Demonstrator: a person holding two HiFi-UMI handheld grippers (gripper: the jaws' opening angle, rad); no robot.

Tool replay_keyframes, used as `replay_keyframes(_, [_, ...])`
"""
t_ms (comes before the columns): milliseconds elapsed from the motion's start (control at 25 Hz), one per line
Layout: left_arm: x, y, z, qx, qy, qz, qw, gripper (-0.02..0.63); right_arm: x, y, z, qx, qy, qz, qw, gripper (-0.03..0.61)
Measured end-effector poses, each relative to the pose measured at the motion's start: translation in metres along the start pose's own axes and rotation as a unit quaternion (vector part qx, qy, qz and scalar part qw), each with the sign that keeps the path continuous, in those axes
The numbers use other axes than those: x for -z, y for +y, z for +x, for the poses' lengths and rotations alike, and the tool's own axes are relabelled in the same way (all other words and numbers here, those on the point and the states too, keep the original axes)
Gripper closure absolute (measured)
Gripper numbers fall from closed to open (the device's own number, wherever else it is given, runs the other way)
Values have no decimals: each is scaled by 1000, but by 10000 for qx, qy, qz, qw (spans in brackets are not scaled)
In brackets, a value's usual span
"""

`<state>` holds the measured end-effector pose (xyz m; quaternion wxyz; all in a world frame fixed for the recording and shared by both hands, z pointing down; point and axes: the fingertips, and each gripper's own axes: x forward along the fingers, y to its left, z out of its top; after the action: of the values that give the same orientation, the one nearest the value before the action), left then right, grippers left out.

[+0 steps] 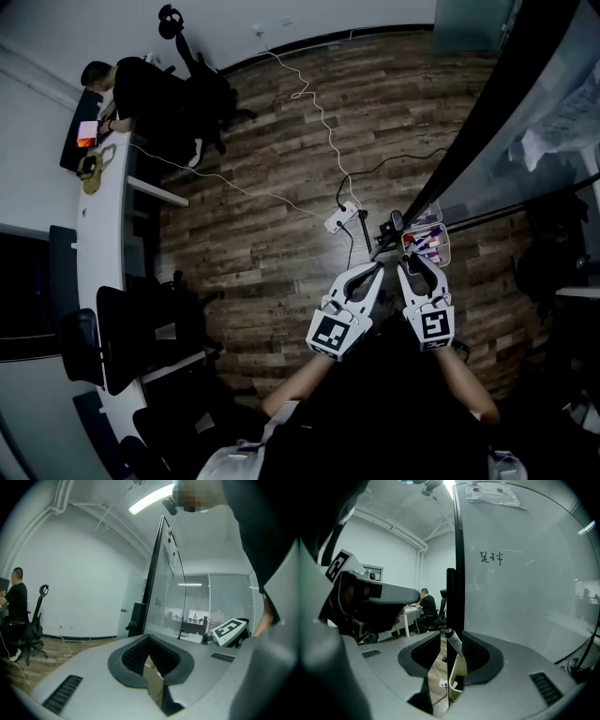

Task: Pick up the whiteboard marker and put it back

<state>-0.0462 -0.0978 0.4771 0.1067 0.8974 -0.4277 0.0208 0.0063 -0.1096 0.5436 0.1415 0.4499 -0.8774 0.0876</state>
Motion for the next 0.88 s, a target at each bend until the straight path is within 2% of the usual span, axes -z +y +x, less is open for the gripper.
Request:
replay_keyframes(240, [3, 5, 2, -19, 58, -66, 10000, 606, 1, -1, 10, 77, 145, -249, 9996, 439])
replay_keyframes(440, [1, 6, 5, -33, 29, -93, 9999, 606, 6, -8, 10, 185, 141, -64, 9997, 443])
replay_keyframes(600, [2, 5, 5, -40, 20, -119, 9999, 606, 1, -14, 8, 315, 97, -148, 9993, 471])
replay_keyframes(880, [-1, 6, 4, -95, -7, -31, 9999, 606, -3, -21, 6, 378, 40, -138, 9992, 483])
